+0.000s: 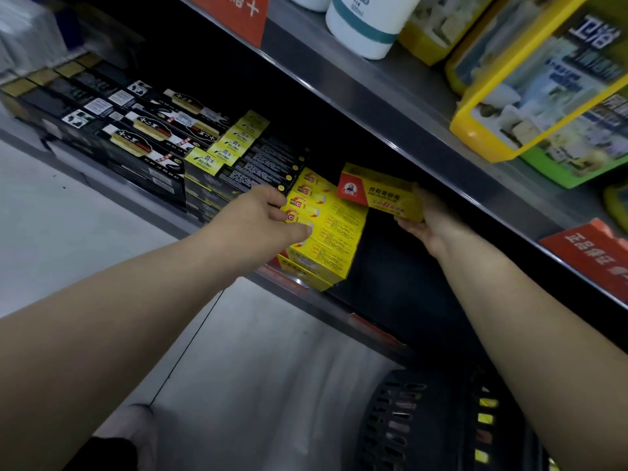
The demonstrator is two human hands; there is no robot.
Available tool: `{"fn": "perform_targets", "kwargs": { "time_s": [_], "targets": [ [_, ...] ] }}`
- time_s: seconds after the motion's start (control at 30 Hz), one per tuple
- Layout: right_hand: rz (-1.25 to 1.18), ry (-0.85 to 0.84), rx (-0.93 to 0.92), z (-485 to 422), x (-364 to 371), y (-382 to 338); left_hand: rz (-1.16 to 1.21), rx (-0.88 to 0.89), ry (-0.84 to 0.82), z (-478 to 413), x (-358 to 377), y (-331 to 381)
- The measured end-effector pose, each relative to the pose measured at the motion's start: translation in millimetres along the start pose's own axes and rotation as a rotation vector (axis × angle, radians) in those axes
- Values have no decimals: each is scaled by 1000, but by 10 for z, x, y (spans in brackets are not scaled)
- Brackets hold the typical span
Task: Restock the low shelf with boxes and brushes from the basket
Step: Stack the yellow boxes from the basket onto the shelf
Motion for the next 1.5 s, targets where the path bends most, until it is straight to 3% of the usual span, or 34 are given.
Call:
{"fn": "perform_targets", "kwargs": {
  "time_s": [0.2, 0.43, 0.77, 1.1, 1.3, 1.4, 1.5],
  "targets": [
    [103, 57, -8, -364, 202, 130, -85, 5, 21, -23, 19, -2],
    [429, -155, -14, -635, 663, 304, -152, 12, 25, -36, 31, 23],
    [657, -406, -279, -696, 1021, 284, -211, 20, 12, -12, 142, 20],
    [719, -447, -331, -691, 951, 302, -249, 37, 31, 31, 135, 45],
    [937, -443, -267, -487, 754, 121, -222, 79, 0, 153, 220, 150],
    [889, -426, -346, -117, 592, -148, -190, 104, -41, 280, 331, 205],
    [669, -462, -438, 485, 299, -370, -202, 155, -74, 460, 497, 282]
  ]
}}
Point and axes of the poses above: each hand's wrist, its own z-axis away from the middle knuckle, its own x-axis out of the palm, y = z × x, the point moved 7 cm from there along -z, towards the middle knuckle, and after that the axes turned 14 degrees about -x, right-handed, at the moved point
